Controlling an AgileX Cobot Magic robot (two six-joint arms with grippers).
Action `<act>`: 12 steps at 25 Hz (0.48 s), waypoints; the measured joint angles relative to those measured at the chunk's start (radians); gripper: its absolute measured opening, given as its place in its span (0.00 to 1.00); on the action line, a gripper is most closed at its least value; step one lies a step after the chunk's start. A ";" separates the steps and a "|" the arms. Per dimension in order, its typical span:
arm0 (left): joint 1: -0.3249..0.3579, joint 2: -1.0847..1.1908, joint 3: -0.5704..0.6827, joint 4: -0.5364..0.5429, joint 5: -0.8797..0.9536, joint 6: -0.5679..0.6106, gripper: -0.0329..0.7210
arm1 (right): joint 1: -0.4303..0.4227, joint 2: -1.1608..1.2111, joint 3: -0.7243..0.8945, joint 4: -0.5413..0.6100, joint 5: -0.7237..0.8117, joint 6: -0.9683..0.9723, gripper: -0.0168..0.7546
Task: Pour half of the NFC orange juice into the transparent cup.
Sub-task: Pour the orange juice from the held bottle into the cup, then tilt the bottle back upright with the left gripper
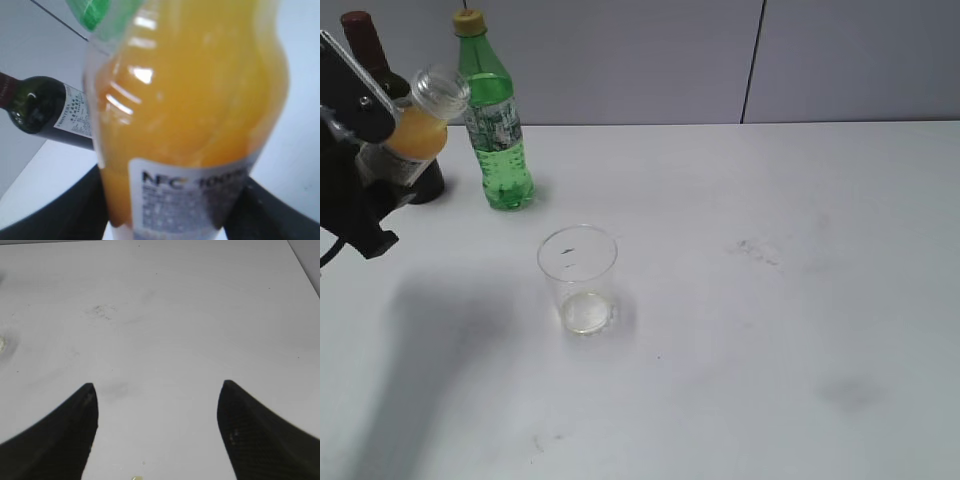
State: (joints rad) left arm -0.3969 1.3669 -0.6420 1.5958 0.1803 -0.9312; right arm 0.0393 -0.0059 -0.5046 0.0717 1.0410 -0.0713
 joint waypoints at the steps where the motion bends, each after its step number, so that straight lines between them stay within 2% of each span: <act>1: -0.016 0.000 0.006 0.001 0.035 0.009 0.68 | 0.000 0.000 0.000 0.000 0.000 0.000 0.76; 12: -0.130 0.000 0.053 0.001 0.118 0.099 0.68 | 0.000 0.000 0.000 0.001 0.000 0.001 0.76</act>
State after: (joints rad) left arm -0.5265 1.3671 -0.5894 1.5971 0.2986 -0.8322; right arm 0.0393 -0.0059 -0.5046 0.0727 1.0410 -0.0699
